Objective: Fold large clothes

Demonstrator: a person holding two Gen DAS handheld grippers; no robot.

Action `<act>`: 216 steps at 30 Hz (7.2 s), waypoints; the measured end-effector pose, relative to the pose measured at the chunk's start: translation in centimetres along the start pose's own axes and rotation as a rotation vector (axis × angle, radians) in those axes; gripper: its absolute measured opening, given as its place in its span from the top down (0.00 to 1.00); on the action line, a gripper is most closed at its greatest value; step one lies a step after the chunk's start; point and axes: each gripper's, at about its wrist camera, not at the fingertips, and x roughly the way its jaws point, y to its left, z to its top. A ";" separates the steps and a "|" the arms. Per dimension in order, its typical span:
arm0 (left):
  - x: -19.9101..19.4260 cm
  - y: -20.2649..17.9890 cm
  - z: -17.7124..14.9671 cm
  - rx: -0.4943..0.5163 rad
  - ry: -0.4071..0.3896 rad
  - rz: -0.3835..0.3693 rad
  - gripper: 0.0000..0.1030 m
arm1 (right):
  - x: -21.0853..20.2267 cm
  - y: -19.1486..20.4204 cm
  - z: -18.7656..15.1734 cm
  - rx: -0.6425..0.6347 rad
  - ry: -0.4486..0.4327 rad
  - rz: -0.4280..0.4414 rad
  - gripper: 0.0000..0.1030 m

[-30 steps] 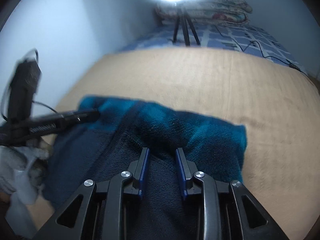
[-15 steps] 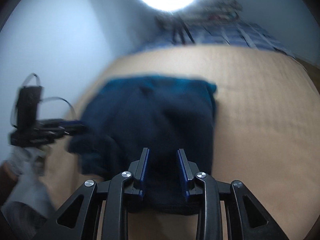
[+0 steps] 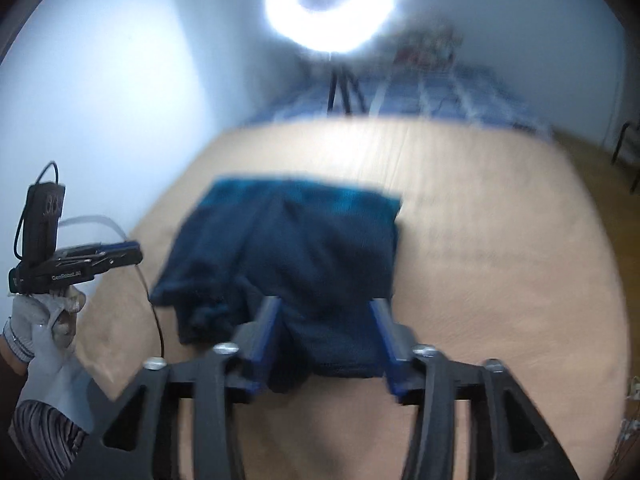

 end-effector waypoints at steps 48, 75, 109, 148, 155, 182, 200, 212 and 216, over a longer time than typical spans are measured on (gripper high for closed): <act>13.9 11.1 0.8 -0.480 0.240 -0.385 0.28 | 17.0 -12.4 -1.6 0.337 0.230 0.460 0.12; 15.5 10.3 0.4 -0.449 0.229 -0.314 0.17 | 18.7 -11.5 -2.1 0.347 0.269 0.542 0.21; 14.8 -4.7 5.3 -0.120 0.161 -0.220 0.66 | 10.1 -9.7 0.6 0.114 0.126 0.281 0.64; 44.4 -25.9 27.5 0.036 0.055 -0.308 0.69 | 16.6 -39.9 19.0 0.114 0.042 -0.262 0.67; 46.8 -27.1 27.6 0.054 0.051 -0.270 0.69 | 18.7 -42.9 19.5 0.121 0.055 -0.291 0.67; 40.9 -27.9 24.3 0.199 -0.012 -0.183 0.59 | 16.6 -40.6 17.6 0.142 0.031 -0.538 0.36; 16.7 -29.8 17.2 0.304 -0.169 -0.167 0.59 | 0.7 -24.8 14.9 0.072 -0.123 -0.449 0.32; 0.6 -29.2 8.5 0.339 -0.264 -0.116 0.55 | -10.0 -11.8 9.7 0.041 -0.217 -0.453 0.21; -2.5 -29.2 4.9 0.372 -0.277 -0.084 0.43 | -12.2 -8.2 6.9 0.023 -0.243 -0.465 0.11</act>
